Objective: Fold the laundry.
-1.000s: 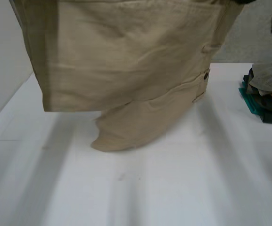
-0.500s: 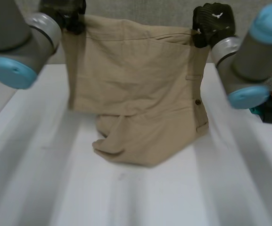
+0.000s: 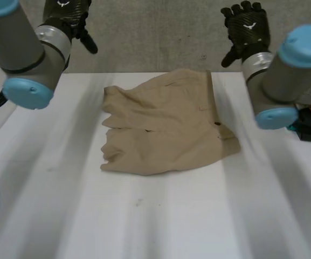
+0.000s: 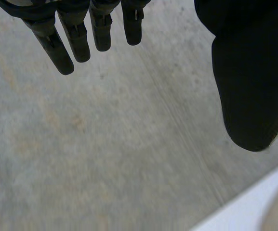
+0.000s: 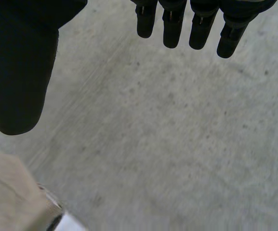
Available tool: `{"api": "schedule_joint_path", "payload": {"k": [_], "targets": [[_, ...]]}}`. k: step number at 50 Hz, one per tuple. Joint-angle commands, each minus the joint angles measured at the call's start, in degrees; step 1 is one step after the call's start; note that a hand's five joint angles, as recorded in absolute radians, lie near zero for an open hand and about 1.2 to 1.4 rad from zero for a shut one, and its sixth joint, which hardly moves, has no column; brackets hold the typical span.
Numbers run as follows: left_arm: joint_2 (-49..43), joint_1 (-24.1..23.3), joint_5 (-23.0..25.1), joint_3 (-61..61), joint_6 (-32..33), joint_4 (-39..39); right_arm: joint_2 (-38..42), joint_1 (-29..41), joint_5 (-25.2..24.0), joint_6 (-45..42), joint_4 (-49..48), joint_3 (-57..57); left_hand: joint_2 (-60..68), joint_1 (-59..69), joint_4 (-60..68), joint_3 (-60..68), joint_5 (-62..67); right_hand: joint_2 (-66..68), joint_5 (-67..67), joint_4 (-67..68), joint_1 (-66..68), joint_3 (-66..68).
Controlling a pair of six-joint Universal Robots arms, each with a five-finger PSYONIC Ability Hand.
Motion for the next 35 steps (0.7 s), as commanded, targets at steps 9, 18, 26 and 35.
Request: {"api": "schedule_joint_path", "payload": {"k": [9,18,26,35], "targets": [[26.4,-1.3,10.3,-45.8,0.5,-19.7,-20.8,-10.6,-20.0,-6.2,32.7,26.5,29.8,30.4,29.9,29.3,28.5,21.3,20.4,21.4,20.7,21.5],[27.1,-2.3,13.4,-61.4,2.9,-18.3,-22.9,-12.3,-28.4,-17.8,33.4,42.6,47.4,48.0,47.5,46.9,46.0,40.1,39.2,40.1,39.4,40.2],[20.6,-2.3,12.2,-63.0,4.1,-9.2,-18.2,-12.3,-29.6,-20.5,24.5,47.7,31.3,31.9,31.3,30.8,29.9,38.1,37.2,38.1,37.4,38.2],[12.4,-4.0,5.7,-55.8,4.9,-2.6,-12.6,-11.6,-30.9,-20.0,10.3,46.8,16.0,16.6,16.0,15.5,14.6,19.4,18.5,19.4,18.7,19.5]]}}
